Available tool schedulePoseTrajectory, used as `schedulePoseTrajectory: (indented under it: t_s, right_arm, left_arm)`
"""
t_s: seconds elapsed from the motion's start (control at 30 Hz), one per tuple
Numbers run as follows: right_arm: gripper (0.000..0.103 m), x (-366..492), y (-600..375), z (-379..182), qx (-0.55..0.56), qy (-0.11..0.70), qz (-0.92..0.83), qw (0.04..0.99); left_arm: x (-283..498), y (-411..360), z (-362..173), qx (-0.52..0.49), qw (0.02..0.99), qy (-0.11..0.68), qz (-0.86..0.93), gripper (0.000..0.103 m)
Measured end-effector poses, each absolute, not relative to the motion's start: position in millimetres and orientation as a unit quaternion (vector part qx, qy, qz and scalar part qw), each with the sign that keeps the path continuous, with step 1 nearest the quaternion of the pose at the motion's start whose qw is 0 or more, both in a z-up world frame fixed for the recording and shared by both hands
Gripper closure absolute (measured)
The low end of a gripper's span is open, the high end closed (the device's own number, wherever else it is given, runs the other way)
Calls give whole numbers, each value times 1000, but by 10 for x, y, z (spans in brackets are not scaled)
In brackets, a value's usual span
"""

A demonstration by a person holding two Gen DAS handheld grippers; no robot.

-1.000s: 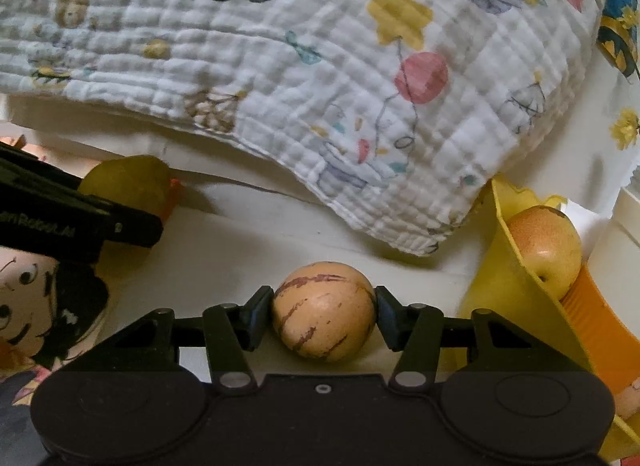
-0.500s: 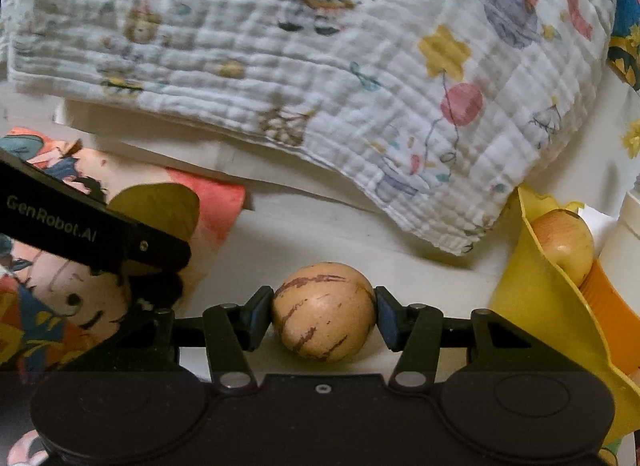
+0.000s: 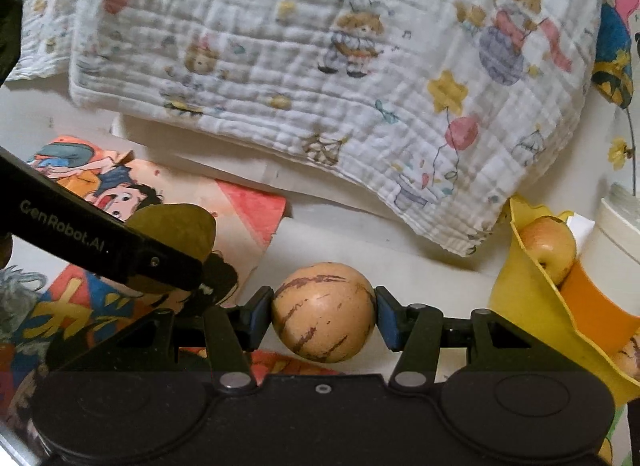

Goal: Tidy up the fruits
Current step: 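Carry the pear and striped fruit over the metal tray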

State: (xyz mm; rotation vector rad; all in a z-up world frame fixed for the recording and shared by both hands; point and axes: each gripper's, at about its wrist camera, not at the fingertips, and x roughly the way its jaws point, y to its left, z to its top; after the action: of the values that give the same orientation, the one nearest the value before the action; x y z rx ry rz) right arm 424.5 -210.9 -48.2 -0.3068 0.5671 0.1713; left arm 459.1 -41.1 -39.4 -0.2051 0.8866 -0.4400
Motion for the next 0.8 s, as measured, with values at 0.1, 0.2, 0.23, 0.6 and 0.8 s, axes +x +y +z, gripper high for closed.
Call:
schedulePoseTrajectory:
  t_s: [0.1, 0.2, 0.23, 0.6, 0.8]
  right_arm:
    - [48, 4154, -2109, -444, -152, 274, 89, 945]
    - [48, 4012, -2098, -398, -153, 268, 96, 946]
    - [48, 3957, -2096, -380, -154, 266, 98, 946]
    - [47, 3266, -2086, -246, -164, 257, 134, 943]
    - [47, 2934, -2089, -241, -164, 265, 148, 939]
  left_arm:
    - [4498, -417, -343, -93, 876, 425, -208, 46]
    - [4412, -405, -281, -95, 875, 426, -209, 46]
    - [4374, -396, -257, -97, 875, 426, -210, 46]
    - [3891, -358, -38, -90, 871, 418, -241, 46]
    - [3597, -354, 1, -89, 864, 420, -264, 46]
